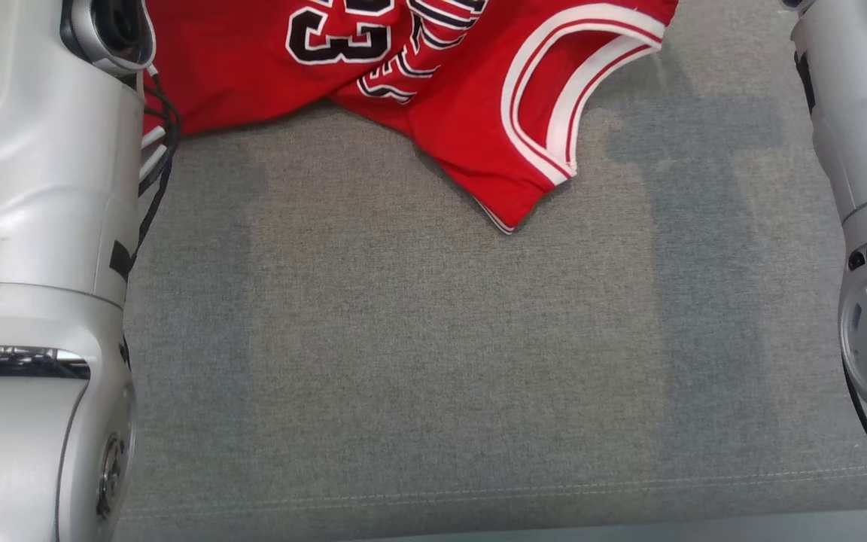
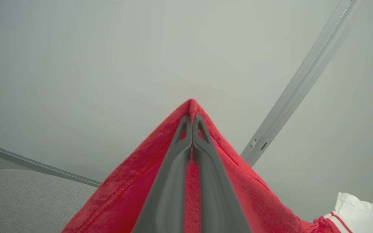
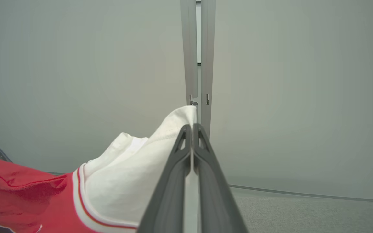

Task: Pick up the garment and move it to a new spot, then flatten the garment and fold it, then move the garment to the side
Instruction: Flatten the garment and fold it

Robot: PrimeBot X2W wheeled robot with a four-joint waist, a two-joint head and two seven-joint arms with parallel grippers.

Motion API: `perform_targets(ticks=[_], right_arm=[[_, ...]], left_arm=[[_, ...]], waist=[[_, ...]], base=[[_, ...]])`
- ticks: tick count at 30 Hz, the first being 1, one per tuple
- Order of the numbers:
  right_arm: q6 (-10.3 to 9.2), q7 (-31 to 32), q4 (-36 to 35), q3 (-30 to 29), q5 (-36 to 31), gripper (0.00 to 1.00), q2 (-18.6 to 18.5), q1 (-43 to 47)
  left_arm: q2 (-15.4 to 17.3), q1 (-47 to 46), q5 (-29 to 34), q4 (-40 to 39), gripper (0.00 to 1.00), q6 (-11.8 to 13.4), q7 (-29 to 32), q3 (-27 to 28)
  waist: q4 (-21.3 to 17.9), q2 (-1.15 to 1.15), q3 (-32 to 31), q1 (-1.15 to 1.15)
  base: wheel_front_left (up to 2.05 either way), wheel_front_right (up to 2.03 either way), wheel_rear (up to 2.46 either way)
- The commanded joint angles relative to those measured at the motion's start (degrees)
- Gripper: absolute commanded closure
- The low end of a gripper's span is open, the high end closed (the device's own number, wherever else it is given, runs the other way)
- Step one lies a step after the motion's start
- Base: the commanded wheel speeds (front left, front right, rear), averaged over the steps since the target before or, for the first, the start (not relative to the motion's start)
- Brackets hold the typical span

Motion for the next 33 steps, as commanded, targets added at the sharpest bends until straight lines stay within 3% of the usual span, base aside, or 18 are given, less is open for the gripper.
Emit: perform_targets(ticks=[1,9,14,18,22,26,33], right_arm=[[-0.05,-1.4,-0.9,1.8,1.8,1.00,-0.9,-0.8],[-0.05,-6.3,-7.0,7.9,8.6,1.00,-2.9,-2.6],[-0.03,-6.9,-11.3,9.0,12.2,1.00,-3.9,-4.3],[-0.03,-3.2,-11.2,10.7,13.3,1.00,-4.1,-6.3],[-0.04,-1.0,-10.4,11.6,13.4,1.00,-4.0,-8.9],[-0.03,-2.7,-9.2,8.8,12.2,1.00,-4.1,-13.3],[-0.04,-9.2,-8.8,0.8,6.4,1.00,-4.0,-22.1]], left_arm=[[-0.2,-0.5,-2.2,-1.5,1.00,-0.8,-0.8,1.9],[-1.2,-1.0,-11.2,-7.0,1.00,-3.8,-0.3,6.1],[-1.3,-1.3,-18.4,-10.9,1.00,-4.5,1.1,5.5],[-1.4,-2.4,-22.8,-12.9,1.00,-2.5,1.4,2.5],[-1.2,-4.6,-22.8,-13.6,1.00,0.4,0.3,0.4],[-0.8,-8.4,-20.6,-14.1,1.00,1.0,-0.9,-0.3],[-0.6,-15.5,-21.7,-15.9,1.00,-2.4,-0.3,0.0]], waist=[[-2.0,0.00,-3.1,0.00],[-3.6,0.00,-3.5,0.00],[-4.9,0.00,-1.2,0.00],[-6.0,0.00,2.0,0.00],[-6.8,0.00,6.5,0.00],[-7.2,0.00,11.3,0.00],[-6.1,0.00,17.2,0.00]], base=[[0.00,0.00,0.00],[0.00,0.00,0.00],[0.00,0.00,0.00],[0.00,0.00,0.00],[0.00,0.00,0.00],[0.00,0.00,0.00],[0.00,0.00,0.00]])
